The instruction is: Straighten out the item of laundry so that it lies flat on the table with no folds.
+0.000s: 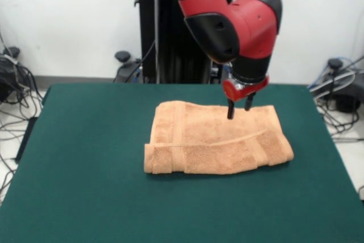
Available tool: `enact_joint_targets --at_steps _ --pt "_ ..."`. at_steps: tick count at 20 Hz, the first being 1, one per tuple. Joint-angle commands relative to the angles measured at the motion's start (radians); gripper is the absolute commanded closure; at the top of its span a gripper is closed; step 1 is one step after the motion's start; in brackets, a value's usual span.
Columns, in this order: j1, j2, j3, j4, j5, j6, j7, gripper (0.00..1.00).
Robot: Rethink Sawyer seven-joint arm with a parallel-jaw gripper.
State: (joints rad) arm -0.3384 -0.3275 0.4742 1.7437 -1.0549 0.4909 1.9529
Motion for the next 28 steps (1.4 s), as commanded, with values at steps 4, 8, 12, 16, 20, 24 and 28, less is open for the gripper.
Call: enact_joint_targets --at_steps 4,8,12,16,20,24,28 --pt "0.004 0.092 -0.065 -0.088 -0.078 -0.067 -0.033 0.0" --pt "0.038 0.112 -0.1 -0.122 -0.105 -0.1 0.005 0.0" --pt "0.055 0.135 -0.111 -0.157 -0.097 -0.108 0.024 0.0" --pt "0.067 0.142 -0.121 -0.186 -0.085 -0.09 0.024 0.0" --pt "0.087 0.146 -0.145 -0.208 -0.096 -0.102 0.033 0.0" --pt "0.086 0.167 -0.152 -0.224 -0.091 -0.121 0.031 0.0" --pt "0.069 0.187 -0.137 -0.247 -0.063 -0.11 0.003 0.0"
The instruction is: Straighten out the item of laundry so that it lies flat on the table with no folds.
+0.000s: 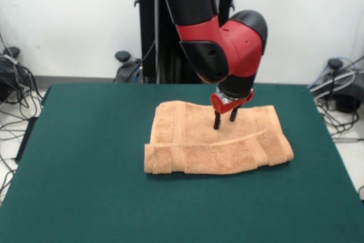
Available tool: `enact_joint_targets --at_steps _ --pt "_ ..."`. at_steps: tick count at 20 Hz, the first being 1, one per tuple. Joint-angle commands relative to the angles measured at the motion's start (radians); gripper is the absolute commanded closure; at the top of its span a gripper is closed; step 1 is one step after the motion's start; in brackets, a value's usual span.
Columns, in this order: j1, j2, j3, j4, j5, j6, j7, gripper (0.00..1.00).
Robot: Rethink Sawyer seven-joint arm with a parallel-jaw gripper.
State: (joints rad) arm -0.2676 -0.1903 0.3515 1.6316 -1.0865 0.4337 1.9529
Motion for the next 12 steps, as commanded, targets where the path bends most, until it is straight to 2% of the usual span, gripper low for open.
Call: enact_joint_targets --at_steps 1,6,12 --pt "-0.004 0.056 -0.01 -0.15 -0.024 -0.043 -0.002 0.0" --pt "0.0 0.076 -0.009 -0.182 -0.028 -0.044 -0.003 0.0" --pt "0.004 0.063 -0.008 -0.175 -0.019 -0.031 -0.003 0.0"
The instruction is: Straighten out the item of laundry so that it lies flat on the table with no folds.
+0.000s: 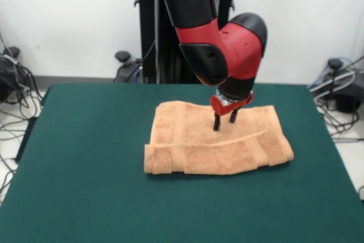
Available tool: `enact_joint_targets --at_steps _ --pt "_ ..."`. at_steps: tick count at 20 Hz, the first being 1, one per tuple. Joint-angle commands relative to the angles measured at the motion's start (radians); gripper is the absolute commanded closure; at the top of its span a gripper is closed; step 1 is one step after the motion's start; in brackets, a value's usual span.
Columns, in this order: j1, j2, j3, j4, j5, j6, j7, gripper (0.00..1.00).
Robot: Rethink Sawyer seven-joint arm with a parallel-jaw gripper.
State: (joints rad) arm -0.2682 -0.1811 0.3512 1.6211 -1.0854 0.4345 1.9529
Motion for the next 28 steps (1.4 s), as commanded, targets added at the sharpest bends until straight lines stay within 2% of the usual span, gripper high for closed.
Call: enact_joint_targets --at_steps 1,7,11,23,28 --pt "0.006 0.051 -0.007 -0.168 -0.018 -0.036 0.006 0.0" --pt "-0.031 0.041 0.041 -0.18 0.064 0.073 -0.092 0.0" --pt "-0.028 0.034 0.046 -0.179 0.091 0.09 -0.102 0.0" --pt "-0.031 0.047 0.044 -0.218 0.106 0.095 -0.124 0.0" --pt "-0.036 0.036 0.055 -0.221 0.132 0.133 -0.143 0.0"
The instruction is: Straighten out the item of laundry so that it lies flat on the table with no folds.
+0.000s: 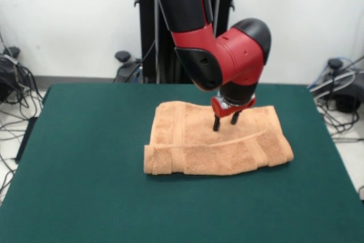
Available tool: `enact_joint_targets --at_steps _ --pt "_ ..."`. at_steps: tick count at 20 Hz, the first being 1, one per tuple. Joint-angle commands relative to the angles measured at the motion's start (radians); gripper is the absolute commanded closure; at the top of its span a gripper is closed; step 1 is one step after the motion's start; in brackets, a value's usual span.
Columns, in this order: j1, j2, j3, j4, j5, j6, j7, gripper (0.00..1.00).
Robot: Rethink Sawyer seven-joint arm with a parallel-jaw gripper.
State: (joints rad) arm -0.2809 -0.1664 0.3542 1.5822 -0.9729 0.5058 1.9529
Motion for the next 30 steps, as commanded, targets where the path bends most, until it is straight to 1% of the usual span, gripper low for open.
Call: enact_joint_targets --at_steps 1,4,6,11,17,21,30 --pt "-0.025 0.015 0.055 -0.177 0.029 0.075 -0.148 0.0" --pt "-0.019 0.01 0.061 -0.179 0.038 0.077 -0.135 0.0" --pt "-0.007 0.02 0.061 -0.203 0.045 0.083 -0.122 0.0" --pt "-0.01 0.034 0.077 -0.236 0.064 0.122 -0.161 0.0" --pt "-0.011 0.05 0.079 -0.248 0.052 0.096 -0.149 0.0" --pt "-0.02 0.047 0.083 -0.245 0.061 0.111 -0.17 0.0" --pt "-0.004 0.038 0.04 -0.164 -0.018 -0.024 -0.095 0.0"
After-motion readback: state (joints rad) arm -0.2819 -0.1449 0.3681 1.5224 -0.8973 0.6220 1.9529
